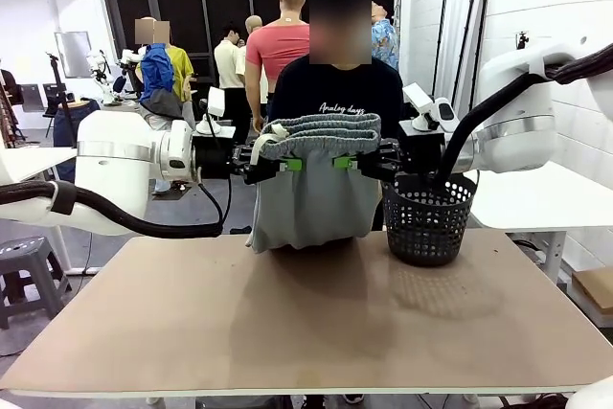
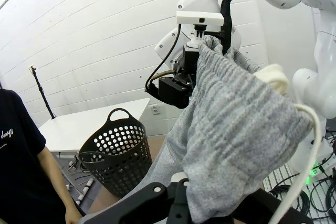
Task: Fold the training pants.
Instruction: Release the ends of the Training pants and then grab the overlapped ends.
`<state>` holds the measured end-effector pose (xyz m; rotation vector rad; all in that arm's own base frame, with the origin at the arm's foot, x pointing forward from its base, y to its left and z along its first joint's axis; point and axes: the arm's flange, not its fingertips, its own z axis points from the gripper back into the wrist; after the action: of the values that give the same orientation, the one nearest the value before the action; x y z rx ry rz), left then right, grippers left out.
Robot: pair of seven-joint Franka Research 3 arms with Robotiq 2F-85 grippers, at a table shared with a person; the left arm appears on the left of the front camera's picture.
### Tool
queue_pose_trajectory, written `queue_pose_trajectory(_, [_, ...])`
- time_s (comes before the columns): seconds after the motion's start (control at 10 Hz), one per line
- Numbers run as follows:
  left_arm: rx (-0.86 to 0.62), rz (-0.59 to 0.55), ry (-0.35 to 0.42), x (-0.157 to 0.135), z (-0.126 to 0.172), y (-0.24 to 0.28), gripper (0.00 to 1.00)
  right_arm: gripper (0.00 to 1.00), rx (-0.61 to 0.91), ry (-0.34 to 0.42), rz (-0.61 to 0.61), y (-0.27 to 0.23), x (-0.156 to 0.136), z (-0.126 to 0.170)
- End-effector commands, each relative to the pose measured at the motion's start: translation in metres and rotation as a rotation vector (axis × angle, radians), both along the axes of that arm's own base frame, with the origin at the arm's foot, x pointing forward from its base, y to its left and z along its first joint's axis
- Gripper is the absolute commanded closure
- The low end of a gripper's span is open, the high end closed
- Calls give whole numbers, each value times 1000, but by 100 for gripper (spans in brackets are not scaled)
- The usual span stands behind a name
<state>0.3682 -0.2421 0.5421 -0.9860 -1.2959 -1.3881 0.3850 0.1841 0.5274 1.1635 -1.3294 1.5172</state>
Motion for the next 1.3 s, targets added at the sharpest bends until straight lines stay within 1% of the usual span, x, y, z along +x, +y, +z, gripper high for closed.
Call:
queue_pose_trajectory(0.0, [-18, 9, 4, -4, 2, 0, 100, 100, 18, 3, -2, 2, -1, 2])
queue_pose_trajectory(1.2, [-18, 9, 4, -4, 2, 0, 100, 100, 18, 3, -2, 2, -1, 2])
